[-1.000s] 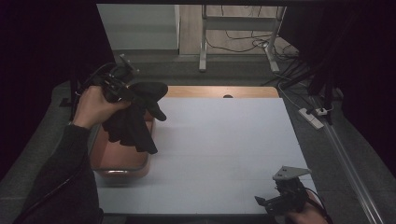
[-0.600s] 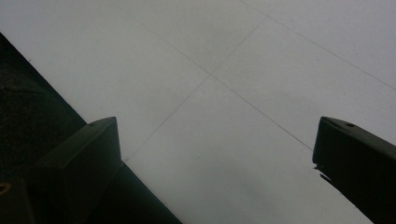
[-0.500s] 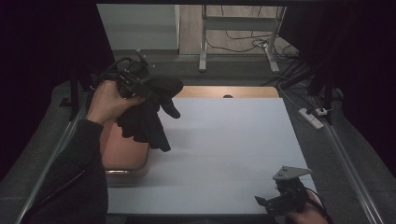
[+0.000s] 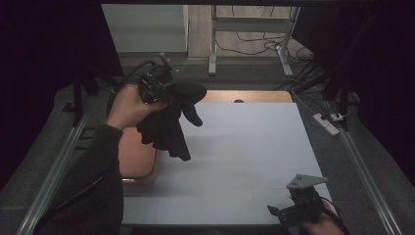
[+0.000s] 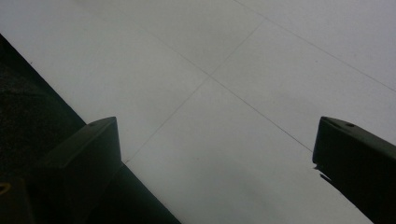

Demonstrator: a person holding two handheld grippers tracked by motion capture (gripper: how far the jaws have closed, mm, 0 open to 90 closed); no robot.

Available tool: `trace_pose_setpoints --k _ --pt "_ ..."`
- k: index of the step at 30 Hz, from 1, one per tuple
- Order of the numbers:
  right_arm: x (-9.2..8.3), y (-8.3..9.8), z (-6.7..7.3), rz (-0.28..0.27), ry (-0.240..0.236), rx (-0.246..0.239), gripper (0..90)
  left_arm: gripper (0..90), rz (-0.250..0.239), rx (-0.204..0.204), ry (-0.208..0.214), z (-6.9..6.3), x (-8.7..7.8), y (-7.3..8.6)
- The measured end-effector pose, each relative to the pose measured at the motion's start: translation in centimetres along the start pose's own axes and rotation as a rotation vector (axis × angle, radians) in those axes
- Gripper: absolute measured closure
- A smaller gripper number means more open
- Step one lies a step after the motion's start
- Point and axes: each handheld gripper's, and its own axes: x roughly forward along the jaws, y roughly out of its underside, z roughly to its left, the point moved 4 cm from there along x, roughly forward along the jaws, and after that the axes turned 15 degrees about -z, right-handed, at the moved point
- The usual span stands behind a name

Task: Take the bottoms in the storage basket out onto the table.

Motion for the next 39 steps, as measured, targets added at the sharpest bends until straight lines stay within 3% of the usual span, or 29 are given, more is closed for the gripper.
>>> trace_pose_setpoints --k 19,39 --pt "-0.1 0.0 -0.1 -0.008 0.005 0.004 1.3 74.8 0.006 0.049 0.071 -2.5 4.1 -1.1" --pt "-0.1 0.0 0.0 -0.006 -0.002 -0.003 1.3 74.6 -0.003 0.092 0.097 -4.8 9.4 -0.7"
